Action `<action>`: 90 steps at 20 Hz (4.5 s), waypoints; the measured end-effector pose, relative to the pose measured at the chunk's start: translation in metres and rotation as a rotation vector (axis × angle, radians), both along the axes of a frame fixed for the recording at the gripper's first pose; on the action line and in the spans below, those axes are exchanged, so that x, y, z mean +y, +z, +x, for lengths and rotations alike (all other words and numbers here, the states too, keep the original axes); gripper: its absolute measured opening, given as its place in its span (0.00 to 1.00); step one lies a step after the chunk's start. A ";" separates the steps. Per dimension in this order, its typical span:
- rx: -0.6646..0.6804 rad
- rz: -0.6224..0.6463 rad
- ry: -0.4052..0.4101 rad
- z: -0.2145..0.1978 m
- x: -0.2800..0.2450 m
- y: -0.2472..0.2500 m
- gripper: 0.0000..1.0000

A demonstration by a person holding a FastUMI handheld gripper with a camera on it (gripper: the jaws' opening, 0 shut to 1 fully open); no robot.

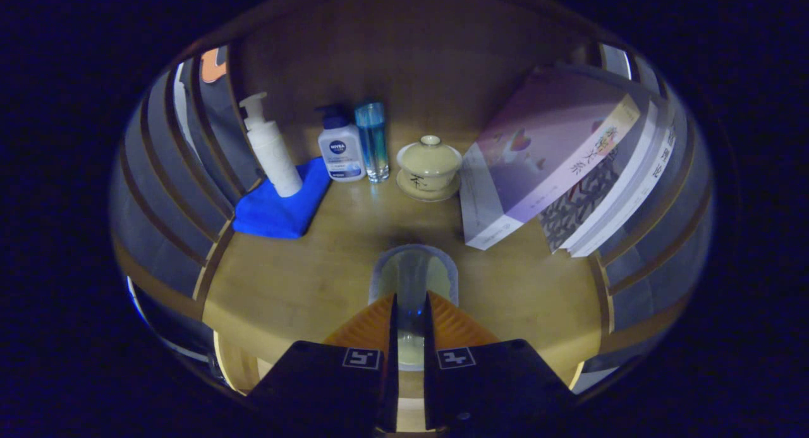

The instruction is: Pull open the drawer, take out the items inside it, and place them on the countertop above the cabinet.

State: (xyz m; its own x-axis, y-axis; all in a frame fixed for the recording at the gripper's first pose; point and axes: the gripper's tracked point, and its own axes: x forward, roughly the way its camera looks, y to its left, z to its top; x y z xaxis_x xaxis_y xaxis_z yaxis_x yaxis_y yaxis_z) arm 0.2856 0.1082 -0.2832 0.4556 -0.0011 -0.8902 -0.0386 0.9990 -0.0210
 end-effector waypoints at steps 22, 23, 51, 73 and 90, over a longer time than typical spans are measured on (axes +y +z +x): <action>-0.306 0.197 0.166 -0.167 0.041 0.120 0.84; -0.326 0.206 0.176 -0.180 0.041 0.124 0.85; -0.576 0.043 0.119 -0.376 -0.012 -0.009 0.88; -0.596 -0.163 0.049 -0.356 -0.003 -0.071 0.93; -0.587 -0.131 0.044 -0.279 0.000 -0.071 0.93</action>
State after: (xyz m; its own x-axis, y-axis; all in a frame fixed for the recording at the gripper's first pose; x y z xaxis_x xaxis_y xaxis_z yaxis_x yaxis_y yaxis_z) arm 0.0067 0.1085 -0.3537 0.8730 -0.0634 -0.4837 -0.0249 0.9845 -0.1739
